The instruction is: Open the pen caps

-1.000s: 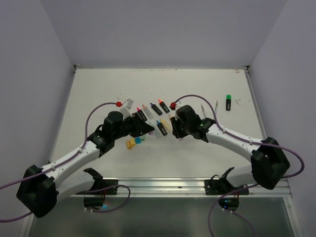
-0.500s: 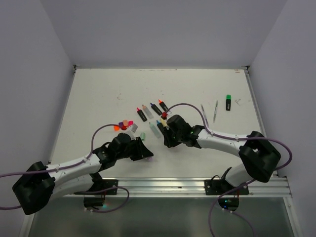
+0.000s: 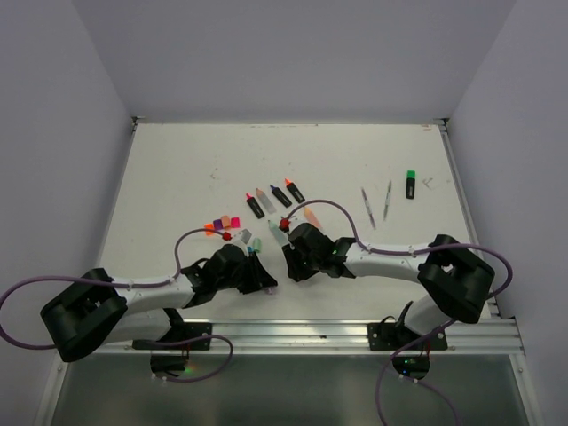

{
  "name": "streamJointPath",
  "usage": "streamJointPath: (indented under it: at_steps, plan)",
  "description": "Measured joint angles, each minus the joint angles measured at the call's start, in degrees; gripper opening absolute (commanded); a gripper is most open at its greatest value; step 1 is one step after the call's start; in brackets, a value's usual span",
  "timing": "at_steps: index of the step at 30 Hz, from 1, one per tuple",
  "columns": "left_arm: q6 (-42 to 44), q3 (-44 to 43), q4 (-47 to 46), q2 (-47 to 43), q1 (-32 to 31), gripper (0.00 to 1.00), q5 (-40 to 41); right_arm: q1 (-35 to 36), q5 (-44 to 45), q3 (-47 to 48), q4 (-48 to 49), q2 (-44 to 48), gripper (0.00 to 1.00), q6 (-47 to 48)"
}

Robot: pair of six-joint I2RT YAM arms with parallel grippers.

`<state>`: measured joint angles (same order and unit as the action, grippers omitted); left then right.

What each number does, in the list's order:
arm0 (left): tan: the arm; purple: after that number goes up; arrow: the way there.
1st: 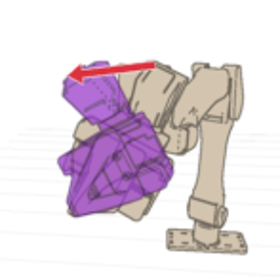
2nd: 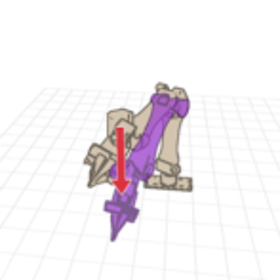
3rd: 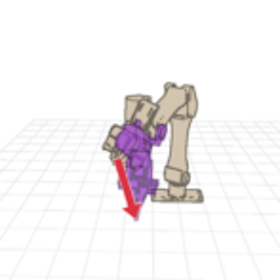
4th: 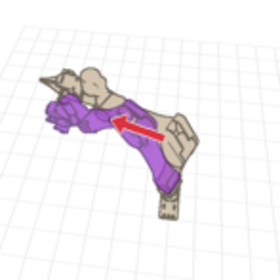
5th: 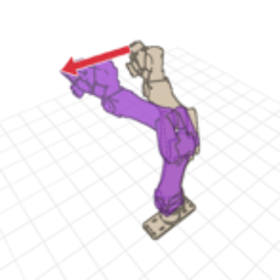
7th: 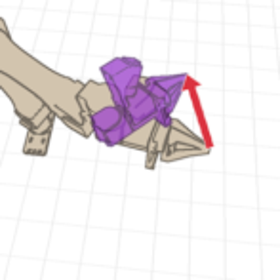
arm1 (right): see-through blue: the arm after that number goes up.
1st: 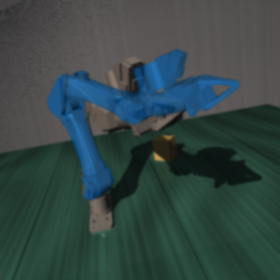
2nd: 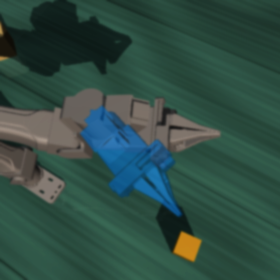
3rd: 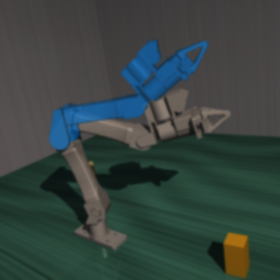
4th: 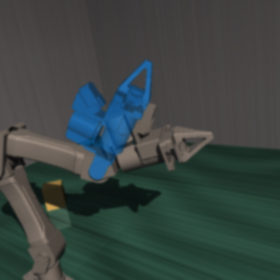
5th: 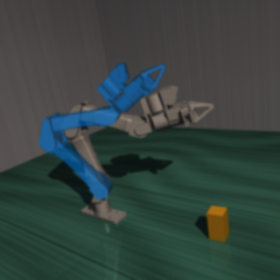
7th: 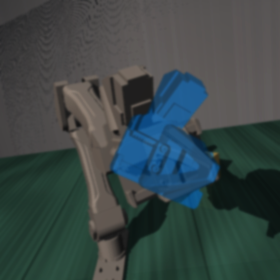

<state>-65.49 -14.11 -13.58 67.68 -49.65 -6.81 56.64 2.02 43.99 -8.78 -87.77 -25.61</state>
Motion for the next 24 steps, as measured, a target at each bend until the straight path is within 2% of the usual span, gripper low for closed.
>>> streamJointPath:
  at_steps: [2, 6, 11, 15, 24]
  plan:
    - [-0.11, 0.00, -1.25, 0.66, 0.00, 0.21, 0.13, 0.15, 0.04, -0.28, 0.48, -0.74, 0.16, -0.33]
    - [-0.92, 1.11, -2.97, 0.94, -0.02, 0.42, 0.39, 0.26, 0.22, -0.68, 1.09, -1.27, 0.27, -0.98]
    - [-1.92, 1.79, -4.72, 0.46, -0.33, 0.55, 0.61, 0.26, 0.26, -0.68, 1.62, -1.53, 0.38, -1.49]
    - [-2.47, 2.03, -5.11, -0.48, -0.52, 0.60, 0.90, 0.31, 0.24, -0.74, 2.16, -1.53, 0.43, -1.86]
    - [-2.45, 3.13, -2.80, -5.73, -1.40, 0.61, 2.60, 0.46, 1.09, -0.90, 2.60, -1.38, 0.46, -1.99]
